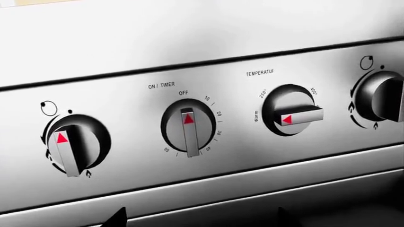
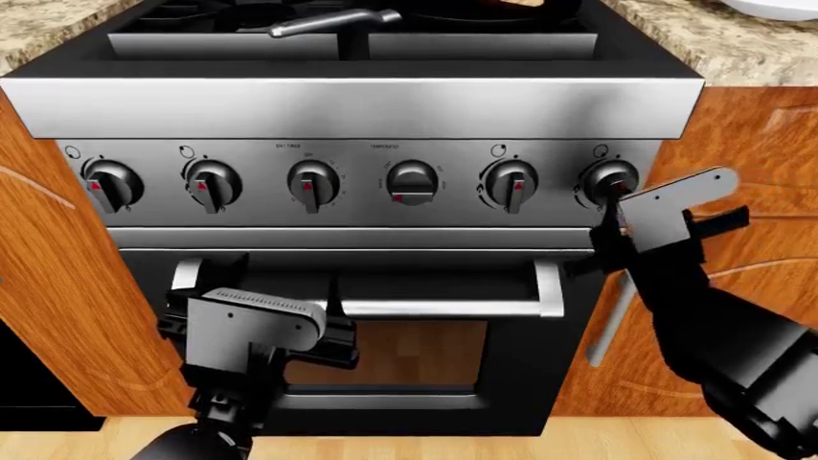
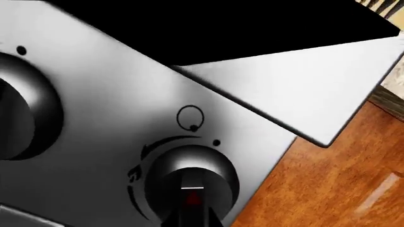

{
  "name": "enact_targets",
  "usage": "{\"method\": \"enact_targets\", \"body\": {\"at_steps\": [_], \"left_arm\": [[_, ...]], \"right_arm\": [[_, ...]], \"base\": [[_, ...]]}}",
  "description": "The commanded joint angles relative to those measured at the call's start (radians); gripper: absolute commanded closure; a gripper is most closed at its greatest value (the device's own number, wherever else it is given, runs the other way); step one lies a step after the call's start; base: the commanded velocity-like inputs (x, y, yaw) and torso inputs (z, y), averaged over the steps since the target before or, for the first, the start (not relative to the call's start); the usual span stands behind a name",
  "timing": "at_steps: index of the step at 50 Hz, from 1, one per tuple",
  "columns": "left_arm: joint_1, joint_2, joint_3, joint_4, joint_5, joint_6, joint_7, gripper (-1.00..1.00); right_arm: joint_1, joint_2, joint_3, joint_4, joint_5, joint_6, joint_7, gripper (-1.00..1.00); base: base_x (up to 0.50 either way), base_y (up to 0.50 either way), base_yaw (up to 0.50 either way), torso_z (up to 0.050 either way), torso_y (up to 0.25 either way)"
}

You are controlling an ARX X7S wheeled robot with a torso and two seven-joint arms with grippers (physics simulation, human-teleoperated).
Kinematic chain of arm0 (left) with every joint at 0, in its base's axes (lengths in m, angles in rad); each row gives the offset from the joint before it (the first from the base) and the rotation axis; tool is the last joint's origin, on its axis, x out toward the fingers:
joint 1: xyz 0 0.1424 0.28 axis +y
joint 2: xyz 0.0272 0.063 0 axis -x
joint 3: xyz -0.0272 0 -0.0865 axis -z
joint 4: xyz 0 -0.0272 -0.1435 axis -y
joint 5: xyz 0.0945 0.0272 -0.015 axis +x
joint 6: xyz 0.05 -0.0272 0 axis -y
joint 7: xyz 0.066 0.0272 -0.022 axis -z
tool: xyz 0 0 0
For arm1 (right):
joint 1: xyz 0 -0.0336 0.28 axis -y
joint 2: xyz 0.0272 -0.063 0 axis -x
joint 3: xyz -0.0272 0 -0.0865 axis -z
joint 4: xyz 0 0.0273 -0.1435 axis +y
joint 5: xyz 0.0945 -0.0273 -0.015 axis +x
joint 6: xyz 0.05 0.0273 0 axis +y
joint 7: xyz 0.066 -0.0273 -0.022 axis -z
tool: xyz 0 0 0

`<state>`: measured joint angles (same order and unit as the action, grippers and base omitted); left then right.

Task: Pick the croissant and place it on the pan. Then turn on the stove to warm the croissant.

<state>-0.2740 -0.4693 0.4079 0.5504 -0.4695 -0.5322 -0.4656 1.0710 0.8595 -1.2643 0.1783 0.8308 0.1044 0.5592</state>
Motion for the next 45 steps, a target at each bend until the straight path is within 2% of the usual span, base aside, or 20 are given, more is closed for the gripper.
{"method": "enact_targets", "body": {"at_steps": [1, 12, 20, 29, 42, 43, 45], "left_arm": [[-0.003, 0.000, 0.001, -0.004, -0.003, 0.001, 0.000, -1.00], [-0.009, -0.001, 0.005, 0.002, -0.005, -0.007, -0.004, -1.00], [-0.012, -0.002, 0.005, 0.001, -0.007, -0.008, -0.004, -1.00], [-0.009, -0.004, 0.005, 0.005, -0.009, -0.005, -0.005, -1.00], [0.001, -0.012, 0.002, 0.023, -0.010, -0.001, -0.014, -1.00], [0.001, -0.012, 0.001, 0.024, -0.011, -0.001, -0.014, -1.00], [0.003, -0.013, 0.001, 0.028, -0.011, -0.001, -0.015, -1.00]], "right_arm": [[0.073, 0.003, 0.007, -0.039, -0.224, 0.019, 0.042, 1.00], [0.113, 0.020, -0.040, -0.076, -0.387, 0.053, 0.094, 1.00], [0.120, 0.031, -0.041, -0.090, -0.393, 0.063, 0.086, 1.00], [0.144, 0.036, -0.074, -0.121, -0.491, 0.108, 0.114, 1.00], [0.144, 0.054, -0.050, -0.161, -0.433, 0.121, 0.101, 1.00], [0.144, 0.056, -0.051, -0.166, -0.435, 0.126, 0.103, -1.00], [0.144, 0.066, -0.049, -0.184, -0.428, 0.132, 0.102, -1.00]], "base": [[0.00, 0.00, 0.00, 0.000, 0.000], [0.00, 0.00, 0.00, 0.001, 0.005], [0.00, 0.00, 0.00, 0.001, 0.005], [0.00, 0.00, 0.00, 0.001, 0.006], [0.00, 0.00, 0.00, 0.002, 0.005], [0.00, 0.00, 0.00, 0.000, 0.011], [0.00, 0.00, 0.00, 0.000, 0.000]]}}
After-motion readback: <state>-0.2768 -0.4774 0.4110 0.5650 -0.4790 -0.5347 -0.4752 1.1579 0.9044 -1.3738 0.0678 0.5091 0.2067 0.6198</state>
